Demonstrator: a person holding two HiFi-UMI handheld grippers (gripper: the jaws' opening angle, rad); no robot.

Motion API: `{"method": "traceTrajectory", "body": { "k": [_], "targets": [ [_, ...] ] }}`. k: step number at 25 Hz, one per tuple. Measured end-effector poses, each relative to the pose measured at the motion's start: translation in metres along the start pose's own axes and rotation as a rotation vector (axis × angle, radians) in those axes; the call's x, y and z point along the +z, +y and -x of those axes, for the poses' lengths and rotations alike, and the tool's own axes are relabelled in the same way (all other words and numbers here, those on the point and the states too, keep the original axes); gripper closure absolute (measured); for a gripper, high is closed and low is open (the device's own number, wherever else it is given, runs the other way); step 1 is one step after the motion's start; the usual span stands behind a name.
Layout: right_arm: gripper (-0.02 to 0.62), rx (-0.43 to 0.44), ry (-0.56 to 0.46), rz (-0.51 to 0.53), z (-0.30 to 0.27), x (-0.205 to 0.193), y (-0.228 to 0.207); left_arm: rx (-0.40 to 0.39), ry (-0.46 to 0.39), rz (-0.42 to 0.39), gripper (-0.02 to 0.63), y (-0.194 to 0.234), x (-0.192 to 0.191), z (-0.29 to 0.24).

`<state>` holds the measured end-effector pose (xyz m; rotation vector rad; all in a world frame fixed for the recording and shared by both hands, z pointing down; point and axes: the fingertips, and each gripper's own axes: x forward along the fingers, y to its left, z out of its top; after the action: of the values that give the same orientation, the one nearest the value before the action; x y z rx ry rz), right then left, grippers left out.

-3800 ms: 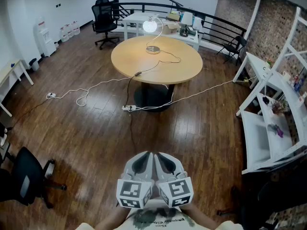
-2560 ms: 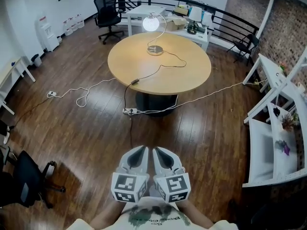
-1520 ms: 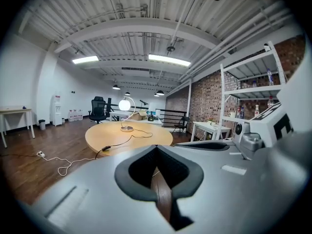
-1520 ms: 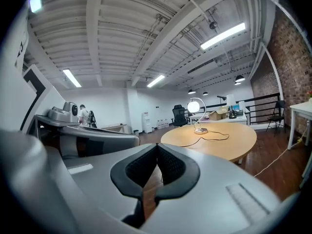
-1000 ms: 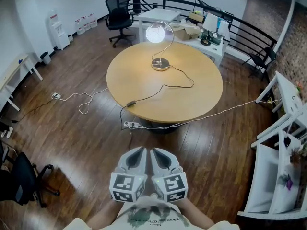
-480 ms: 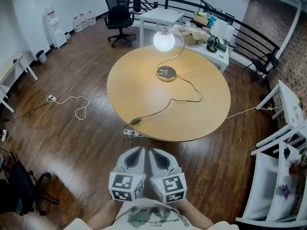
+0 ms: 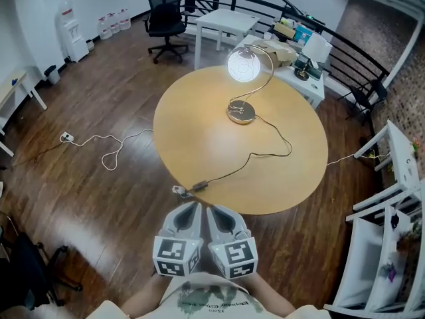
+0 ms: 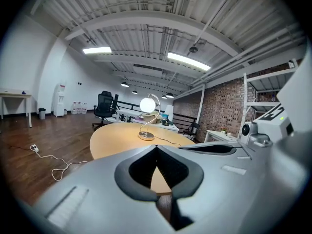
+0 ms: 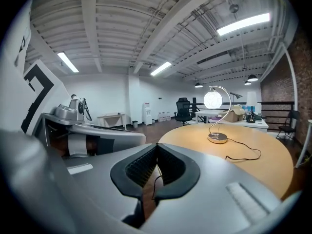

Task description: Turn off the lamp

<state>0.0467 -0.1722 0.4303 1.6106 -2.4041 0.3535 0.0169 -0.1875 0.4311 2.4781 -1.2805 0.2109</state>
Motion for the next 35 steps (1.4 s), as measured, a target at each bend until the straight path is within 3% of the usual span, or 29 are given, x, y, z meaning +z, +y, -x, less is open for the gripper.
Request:
{"method": "traceTrajectory", "body": {
  "k": [14, 29, 35],
  "targets": [
    [0.595, -0.037, 0.045, 0.028, -0.073, 0.01, 0.004, 0.003, 0.012, 0.007, 0.607, 0.066, 0.003, -0.033],
    [0.595, 0.004, 0.129, 0.024, -0.108, -0.038, -0.016, 0.066, 0.099, 0.034, 0.607, 0.086, -0.045, -0.063],
    [0.595, 0.007, 0.179, 0.021, -0.123, -0.058, -0.027, 0.054, 0.133, 0.03, 0.607, 0.086, -0.054, -0.077]
  ]
}}
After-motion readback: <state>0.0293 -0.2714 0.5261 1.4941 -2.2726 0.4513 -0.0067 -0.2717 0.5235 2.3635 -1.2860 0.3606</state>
